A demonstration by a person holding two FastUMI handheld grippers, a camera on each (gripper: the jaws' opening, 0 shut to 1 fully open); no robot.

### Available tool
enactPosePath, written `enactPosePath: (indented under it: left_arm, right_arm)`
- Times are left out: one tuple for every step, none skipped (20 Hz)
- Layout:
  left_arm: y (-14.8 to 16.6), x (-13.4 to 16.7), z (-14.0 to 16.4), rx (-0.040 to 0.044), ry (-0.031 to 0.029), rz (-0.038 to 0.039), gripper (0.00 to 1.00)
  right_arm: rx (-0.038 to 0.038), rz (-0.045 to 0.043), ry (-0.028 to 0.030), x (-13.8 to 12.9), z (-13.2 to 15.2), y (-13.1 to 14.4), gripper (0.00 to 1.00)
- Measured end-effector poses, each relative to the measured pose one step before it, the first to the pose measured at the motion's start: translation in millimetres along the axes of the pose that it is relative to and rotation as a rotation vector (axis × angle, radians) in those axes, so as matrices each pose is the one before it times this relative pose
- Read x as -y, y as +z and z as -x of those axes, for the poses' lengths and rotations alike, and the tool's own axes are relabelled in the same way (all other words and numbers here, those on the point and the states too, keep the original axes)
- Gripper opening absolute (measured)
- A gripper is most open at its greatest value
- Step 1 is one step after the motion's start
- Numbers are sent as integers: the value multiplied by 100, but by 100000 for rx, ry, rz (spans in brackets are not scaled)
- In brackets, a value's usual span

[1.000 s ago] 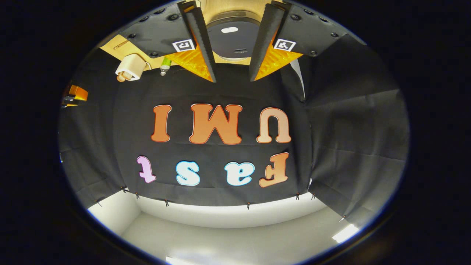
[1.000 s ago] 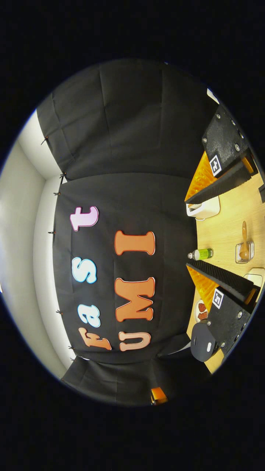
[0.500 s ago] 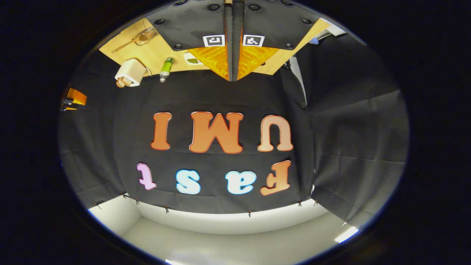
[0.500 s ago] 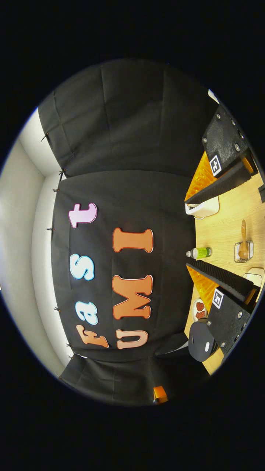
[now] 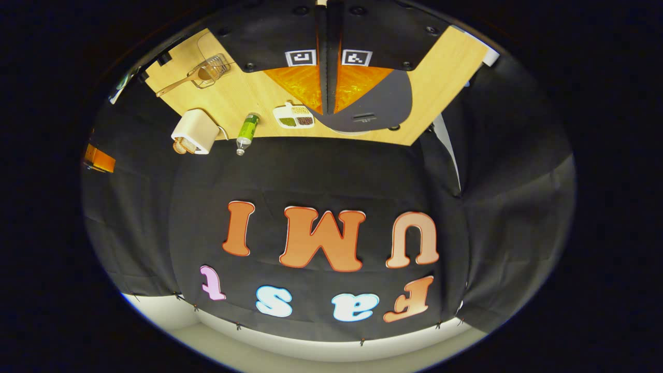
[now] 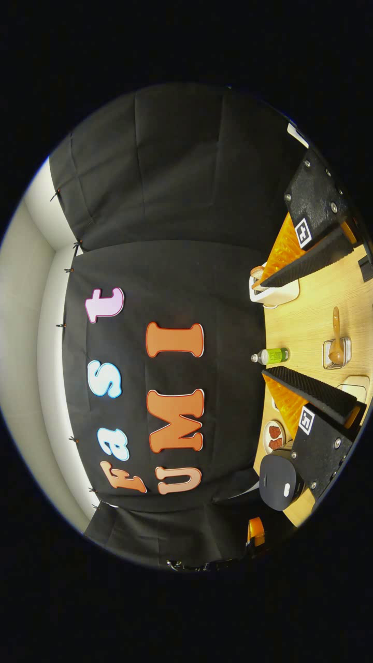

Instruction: Close the left gripper, press the button to open the rice cooker; take a wooden spoon from the chopstick holder with the right hand, scoop a spoonful of rice and pour it into the rice cooker, then put the wooden spoon back into the chopstick holder.

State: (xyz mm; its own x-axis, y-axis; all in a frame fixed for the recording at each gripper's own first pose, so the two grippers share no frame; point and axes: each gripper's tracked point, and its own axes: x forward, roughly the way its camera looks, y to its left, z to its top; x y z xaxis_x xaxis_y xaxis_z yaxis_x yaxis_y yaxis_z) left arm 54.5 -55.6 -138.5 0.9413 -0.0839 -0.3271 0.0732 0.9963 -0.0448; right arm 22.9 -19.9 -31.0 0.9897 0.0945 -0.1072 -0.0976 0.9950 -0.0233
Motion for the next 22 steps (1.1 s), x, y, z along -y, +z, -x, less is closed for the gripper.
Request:
enactPosePath:
  left_arm:
    - [-691,-72,-468,-1613,-158,703,2]
    - [-914,-278,-665,-2497,782,-53,4]
    - [-799,-168,-595,-1514,232,-157,4]
    - [-894,-57,-579,-2190,-135,572,4]
    - [-791,-46,-619,-1948,-133,958,4]
    - [-838,-191,-937,-1802,238,176,4]
    - [-503,-292,-673,-1525,735,-1123,4]
    - [-621,-324,-697,-1696,1125,-1479,4]
    - [-654,-165,-499,-2293,318,-509,4]
    - [-627,103,-382,-1970,243,-101,2]
    - [-279,40,-387,-1249,33,-155,4]
    - [-206,41,-223,-828,56,-355,1]
    - [-235,-32,-251,-938,15,-651,1]
    - [-335,-61,-301,-1331,178,-630,2]
    - [-293,-62,-256,-1126,-231,-230,4]
    - [-156,-51,156,-1024,12,50,7]
    - [411,-5,-52,1308,-139,-65,4]
    - [-475,53,-71,-1748,184,382,4]
    - [-54,-17,41,-1279,256,-63,4]
    - [-198,-2,-74,-574,565,-304,5]
    - [-226,40,67,-1097,859,-316,2]
    - [-216,31,118,-131,757,-140,7]
  right_arm:
    - [-1020,115,-830,275,34,-412,95]
    - [-1291,-51,-761,271,120,-518,95]
    - [-1189,-229,-646,201,-9,-452,95]
    - [-875,-208,-654,238,36,-292,95]
    - [-700,-55,-756,286,18,-243,95]
    - [-608,105,-859,240,63,-257,95]
    - [-565,187,-752,235,40,-266,95]
    - [-453,87,-631,211,32,-236,95]
    - [-485,-59,-428,157,22,-56,95]
    - [-365,-93,-531,145,-8,-131,95]
    - [-258,50,-497,162,25,-77,95]
    - [-279,175,-537,146,25,-183,95]
    - [-335,159,-527,164,18,-160,95]
    - [-350,-4,-356,229,51,-206,95]
    - [-314,-317,-183,92,27,-79,95]
    - [-213,-456,-86,119,-17,-104,95]
    - [-61,-397,-250,77,-50,-15,95]
    - [-281,-332,-351,98,-88,-207,95]
    - [-525,-485,-238,81,-139,-161,95]
    - [-631,-670,145,-18,-32,-246,95]
    - [-629,-717,321,-117,-41,-155,95]
    - [-337,-624,197,-13,-23,-275,95]
